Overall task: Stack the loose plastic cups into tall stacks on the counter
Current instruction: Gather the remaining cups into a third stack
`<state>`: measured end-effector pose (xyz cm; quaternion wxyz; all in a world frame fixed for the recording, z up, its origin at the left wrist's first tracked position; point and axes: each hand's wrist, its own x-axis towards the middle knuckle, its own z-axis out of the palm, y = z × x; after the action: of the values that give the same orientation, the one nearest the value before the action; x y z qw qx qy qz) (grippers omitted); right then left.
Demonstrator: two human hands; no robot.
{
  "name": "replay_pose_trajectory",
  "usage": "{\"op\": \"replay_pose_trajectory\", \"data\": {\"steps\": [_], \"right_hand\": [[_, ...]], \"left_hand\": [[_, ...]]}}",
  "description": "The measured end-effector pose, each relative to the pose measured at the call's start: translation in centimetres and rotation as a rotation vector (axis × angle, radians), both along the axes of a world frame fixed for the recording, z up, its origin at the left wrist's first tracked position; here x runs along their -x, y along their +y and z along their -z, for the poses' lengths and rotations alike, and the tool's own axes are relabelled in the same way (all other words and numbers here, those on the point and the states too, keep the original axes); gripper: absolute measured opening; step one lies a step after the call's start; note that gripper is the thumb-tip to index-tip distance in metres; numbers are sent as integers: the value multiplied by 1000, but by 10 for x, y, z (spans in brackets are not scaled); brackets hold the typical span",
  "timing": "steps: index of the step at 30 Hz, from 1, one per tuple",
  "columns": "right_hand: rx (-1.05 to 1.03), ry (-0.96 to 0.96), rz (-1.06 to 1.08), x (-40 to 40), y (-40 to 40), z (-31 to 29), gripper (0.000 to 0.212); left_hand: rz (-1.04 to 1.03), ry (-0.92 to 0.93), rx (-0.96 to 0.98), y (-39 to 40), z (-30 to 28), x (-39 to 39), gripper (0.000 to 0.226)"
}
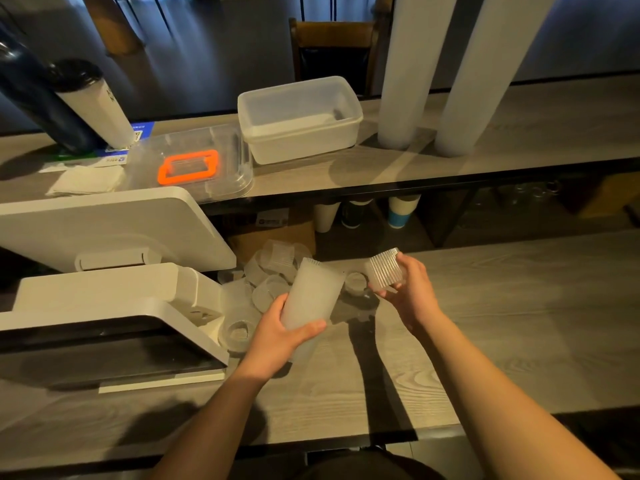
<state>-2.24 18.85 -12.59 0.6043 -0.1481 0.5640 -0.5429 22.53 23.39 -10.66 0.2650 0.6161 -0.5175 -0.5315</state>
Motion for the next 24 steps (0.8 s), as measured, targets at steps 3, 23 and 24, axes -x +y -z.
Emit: {"op": "replay_pose_trajectory", "data": {"steps": [3,23,24], "right_hand": [[11,18,30,-1,1,-9,71],[275,521,-411,-21,0,-39,53],[287,552,-420,-21,0,-39,53]], "left_hand": [[3,-3,6,1,0,1,72],[123,-142,86,7,-5,14,81],[122,-141,87,7,-5,14,81]]}}
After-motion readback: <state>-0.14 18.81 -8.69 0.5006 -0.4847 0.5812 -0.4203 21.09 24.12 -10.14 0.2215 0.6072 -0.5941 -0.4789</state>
